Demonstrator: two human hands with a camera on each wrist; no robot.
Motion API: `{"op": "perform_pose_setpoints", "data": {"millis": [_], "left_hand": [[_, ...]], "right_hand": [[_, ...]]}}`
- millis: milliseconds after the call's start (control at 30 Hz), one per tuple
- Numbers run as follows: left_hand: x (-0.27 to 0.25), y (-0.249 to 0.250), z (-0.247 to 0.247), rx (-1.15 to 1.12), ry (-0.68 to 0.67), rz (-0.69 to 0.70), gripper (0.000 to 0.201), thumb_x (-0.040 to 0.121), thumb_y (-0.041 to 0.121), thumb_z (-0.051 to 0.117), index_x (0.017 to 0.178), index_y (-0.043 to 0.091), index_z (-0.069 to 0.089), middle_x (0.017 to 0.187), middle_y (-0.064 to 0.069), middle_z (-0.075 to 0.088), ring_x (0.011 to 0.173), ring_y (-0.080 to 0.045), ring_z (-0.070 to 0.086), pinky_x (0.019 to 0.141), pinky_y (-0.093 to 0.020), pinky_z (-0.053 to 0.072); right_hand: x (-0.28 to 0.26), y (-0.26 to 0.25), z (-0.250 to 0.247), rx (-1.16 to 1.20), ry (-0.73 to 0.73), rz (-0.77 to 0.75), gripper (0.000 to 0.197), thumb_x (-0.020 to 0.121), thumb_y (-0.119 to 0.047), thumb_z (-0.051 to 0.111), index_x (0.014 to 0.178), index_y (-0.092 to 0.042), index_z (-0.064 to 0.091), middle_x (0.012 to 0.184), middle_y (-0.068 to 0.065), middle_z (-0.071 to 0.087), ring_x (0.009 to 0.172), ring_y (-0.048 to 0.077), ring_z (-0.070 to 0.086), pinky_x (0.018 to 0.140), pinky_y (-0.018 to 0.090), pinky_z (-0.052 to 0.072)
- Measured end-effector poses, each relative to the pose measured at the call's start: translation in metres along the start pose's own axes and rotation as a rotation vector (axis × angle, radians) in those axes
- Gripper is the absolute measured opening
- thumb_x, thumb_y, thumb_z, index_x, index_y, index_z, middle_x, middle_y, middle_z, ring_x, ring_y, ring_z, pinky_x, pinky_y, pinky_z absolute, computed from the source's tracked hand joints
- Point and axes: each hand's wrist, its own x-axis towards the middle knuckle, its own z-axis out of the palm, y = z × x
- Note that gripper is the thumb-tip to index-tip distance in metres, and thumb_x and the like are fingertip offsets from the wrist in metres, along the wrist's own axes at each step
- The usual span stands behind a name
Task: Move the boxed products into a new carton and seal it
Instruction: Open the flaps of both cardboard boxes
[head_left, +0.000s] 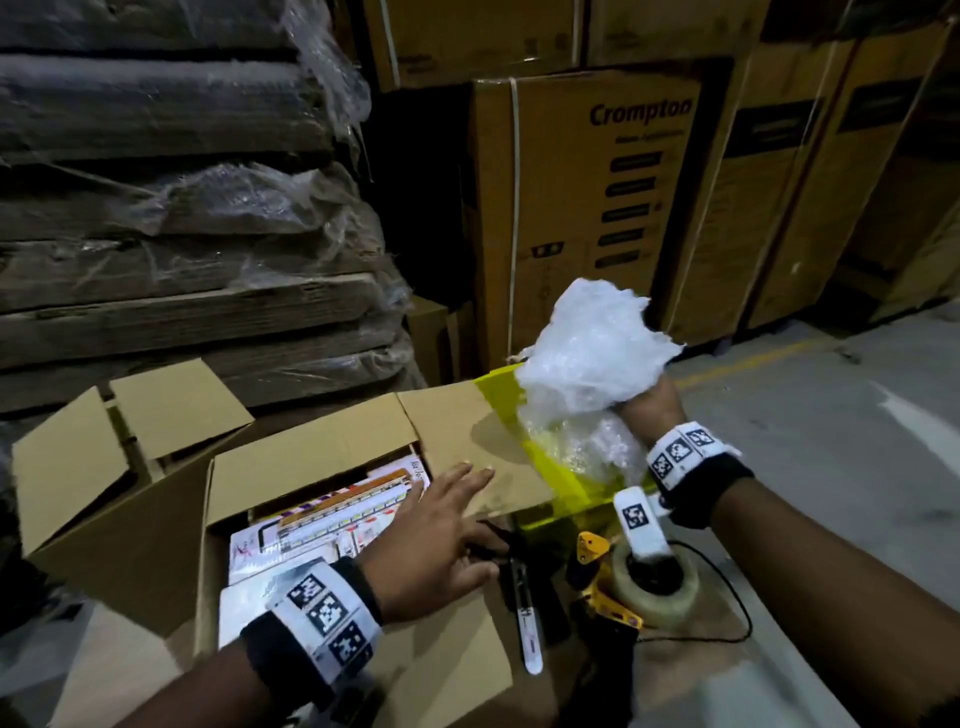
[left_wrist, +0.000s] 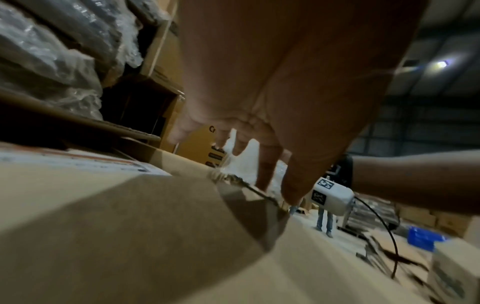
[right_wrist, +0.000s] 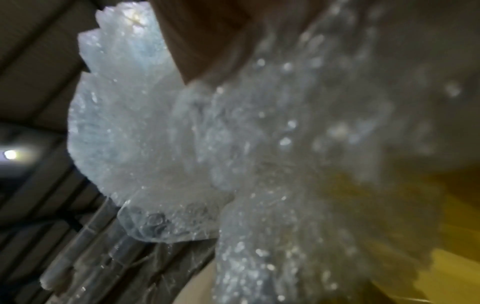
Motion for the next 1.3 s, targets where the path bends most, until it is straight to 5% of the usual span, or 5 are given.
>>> {"op": "perform_pose_setpoints", "data": {"millis": [367, 733, 933, 1133, 1300], "left_hand": [[-0.010, -0.009, 0.016, -0.044, 0.024, -0.145, 0.075, 0.085, 0.070, 0.036, 0.151, 0.033, 0.032, 0.164, 0.002, 0.010, 0.151, -0.016, 0.010, 0.120, -0.026, 0.015], [-0.021, -0.010, 0.021, -0.126, 0.016, -0.182, 0.084, 0.078, 0.073, 0.027, 0.153, 0.035, 0.025, 0.164, 0.007, 0.005, 0.149, -0.009, 0.007, 0.115, -0.017, 0.012], [-0.047, -0.005, 0.024, -0.163, 0.049, -0.171, 0.073, 0.093, 0.050, 0.055, 0.155, 0.034, 0.019, 0.164, 0.010, 0.001, 0.149, -0.007, 0.007, 0.115, -0.016, 0.015], [-0.073, -0.008, 0.026, -0.234, 0.091, -0.194, 0.068, 0.092, 0.060, 0.049, 0.151, 0.044, 0.019, 0.150, 0.029, 0.007, 0.140, 0.009, 0.009, 0.116, -0.016, 0.020], [-0.106, -0.030, 0.005, -0.312, 0.203, -0.253, 0.072, 0.085, 0.080, 0.034, 0.148, 0.045, 0.027, 0.153, 0.029, 0.020, 0.140, 0.012, 0.016, 0.111, -0.014, 0.028]], "right_hand": [[0.016, 0.051, 0.089, -0.351, -0.377, 0.335, 0.133, 0.055, -0.073, 0.075, 0.151, -0.006, 0.013, 0.153, 0.013, 0.032, 0.137, 0.031, 0.038, 0.111, 0.039, 0.034], [-0.002, 0.011, 0.076, -0.794, 0.005, -0.155, 0.087, 0.066, -0.041, 0.083, 0.133, -0.013, 0.035, 0.128, 0.012, 0.038, 0.116, 0.034, 0.046, 0.075, 0.043, 0.052], [0.001, 0.043, 0.107, -0.944, -0.512, -0.188, 0.052, 0.092, -0.009, 0.052, 0.140, -0.009, 0.035, 0.141, 0.017, 0.040, 0.126, 0.035, 0.045, 0.098, 0.040, 0.044], [-0.011, 0.083, 0.121, -1.076, -0.839, -0.187, 0.087, 0.097, -0.021, 0.052, 0.151, -0.022, -0.016, 0.160, 0.002, 0.003, 0.148, 0.024, 0.010, 0.117, 0.042, 0.022], [-0.009, 0.041, 0.109, -0.951, -0.588, -0.161, 0.054, 0.091, -0.038, 0.058, 0.132, -0.005, 0.045, 0.133, 0.018, 0.050, 0.121, 0.031, 0.051, 0.096, 0.033, 0.043]]}}
